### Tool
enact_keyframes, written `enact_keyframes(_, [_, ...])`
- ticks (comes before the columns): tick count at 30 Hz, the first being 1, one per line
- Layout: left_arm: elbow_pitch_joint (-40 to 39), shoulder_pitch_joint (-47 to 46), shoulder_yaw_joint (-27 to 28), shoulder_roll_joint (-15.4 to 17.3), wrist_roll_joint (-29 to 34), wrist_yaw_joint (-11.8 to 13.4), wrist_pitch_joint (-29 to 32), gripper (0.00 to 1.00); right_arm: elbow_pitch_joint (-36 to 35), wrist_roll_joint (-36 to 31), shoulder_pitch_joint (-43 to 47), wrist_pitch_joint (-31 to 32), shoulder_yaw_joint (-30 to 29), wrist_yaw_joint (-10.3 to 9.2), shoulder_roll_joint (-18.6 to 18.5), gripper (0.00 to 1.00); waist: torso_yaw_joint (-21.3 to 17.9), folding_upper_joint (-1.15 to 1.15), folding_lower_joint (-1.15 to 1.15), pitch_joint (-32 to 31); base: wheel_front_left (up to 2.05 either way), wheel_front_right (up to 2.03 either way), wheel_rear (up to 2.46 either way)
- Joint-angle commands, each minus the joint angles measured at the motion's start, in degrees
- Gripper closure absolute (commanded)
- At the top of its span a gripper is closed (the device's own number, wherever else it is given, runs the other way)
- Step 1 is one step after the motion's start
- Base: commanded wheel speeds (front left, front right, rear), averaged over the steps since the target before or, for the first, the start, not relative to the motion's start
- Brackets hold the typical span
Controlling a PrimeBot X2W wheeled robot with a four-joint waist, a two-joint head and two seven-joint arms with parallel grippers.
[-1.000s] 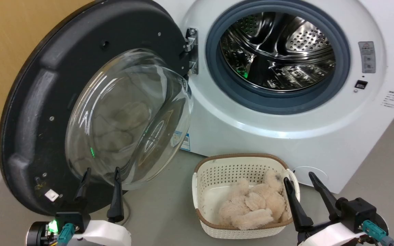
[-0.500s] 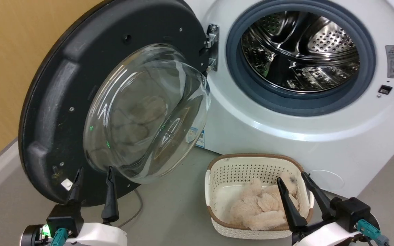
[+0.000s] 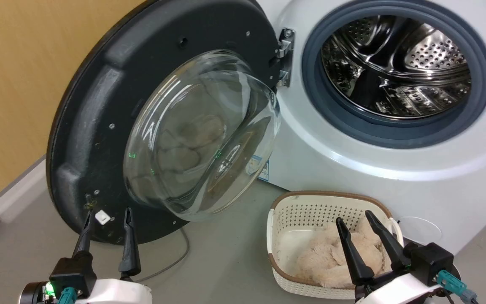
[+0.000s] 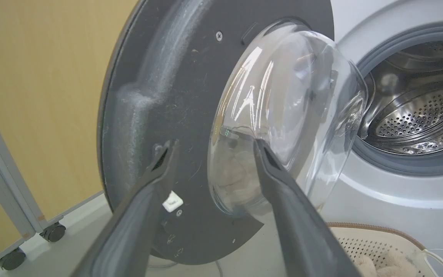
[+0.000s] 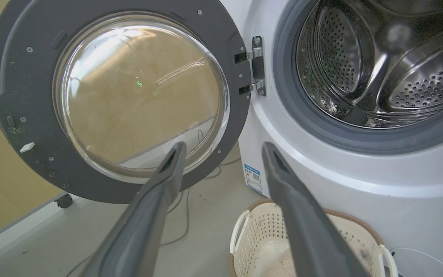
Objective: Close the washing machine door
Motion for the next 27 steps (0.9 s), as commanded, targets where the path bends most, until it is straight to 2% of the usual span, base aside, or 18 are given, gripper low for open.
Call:
enact_keyframes(1, [-0.26, 0.75, 0.22, 0.06, -0.44, 0.38, -0.82, 0.00, 0.35, 0.60, -0.91, -0.78, 0.34, 0.03, -0.47, 0.00, 0.53, 0.00, 0.00, 0.01, 0.00, 0.00, 0.00])
enact_keyframes(5, [-0.45, 0.74, 0.46, 0.06, -0.56, 0.48, -1.30, 0.00, 0.60, 1.13, -0.90, -1.26, 0.71, 0.03, -0.51, 0.00, 1.54, 0.00, 0.00, 0.09, 0.00, 0.00, 0.00])
enact_keyframes(6, [-0.54, 0.75, 0.51, 0.06, -0.62, 0.47, -1.42, 0.44, 0.67, 1.25, -0.90, -1.38, 0.81, 0.03, -0.51, 0.00, 1.79, 0.00, 0.00, 0.11, 0.00, 0.00, 0.00])
enact_keyframes(7, [-0.64, 0.77, 0.60, 0.06, -0.71, 0.45, -1.54, 0.74, 0.74, 1.37, -0.89, -1.50, 0.91, 0.03, -0.52, 0.00, 2.05, 0.00, 0.00, 0.12, 0.00, 0.00, 0.00])
enact_keyframes(8, [-0.79, 0.77, 0.71, 0.06, -0.73, 0.48, -1.66, 0.98, 0.80, 1.49, -0.88, -1.62, 1.00, 0.03, -0.53, 0.00, 2.30, 0.00, 0.00, 0.13, 0.00, 0.00, 0.00])
enact_keyframes(18, [-4.45, 0.36, 3.63, 0.07, -2.62, 0.44, -2.86, 1.00, 1.01, 2.50, -0.73, -2.81, 1.61, 0.03, -0.91, 0.00, 4.79, 0.00, 0.00, 0.98, 0.00, 0.00, 0.00])
enact_keyframes(24, [-5.88, -3.00, 9.55, 1.52, -5.67, -2.83, -3.23, 1.00, 0.37, 2.38, -0.52, -3.18, 1.00, 0.03, -1.48, 0.00, 5.56, 0.00, 0.00, 2.43, 0.00, 0.00, 0.00])
enact_keyframes(27, [-4.15, -7.19, 13.28, 4.87, -7.97, -5.14, -3.23, 1.00, -0.21, 1.91, -0.34, -3.18, 0.49, 0.03, -1.91, 0.00, 5.21, 0.00, 0.00, 3.80, 0.00, 0.00, 0.00])
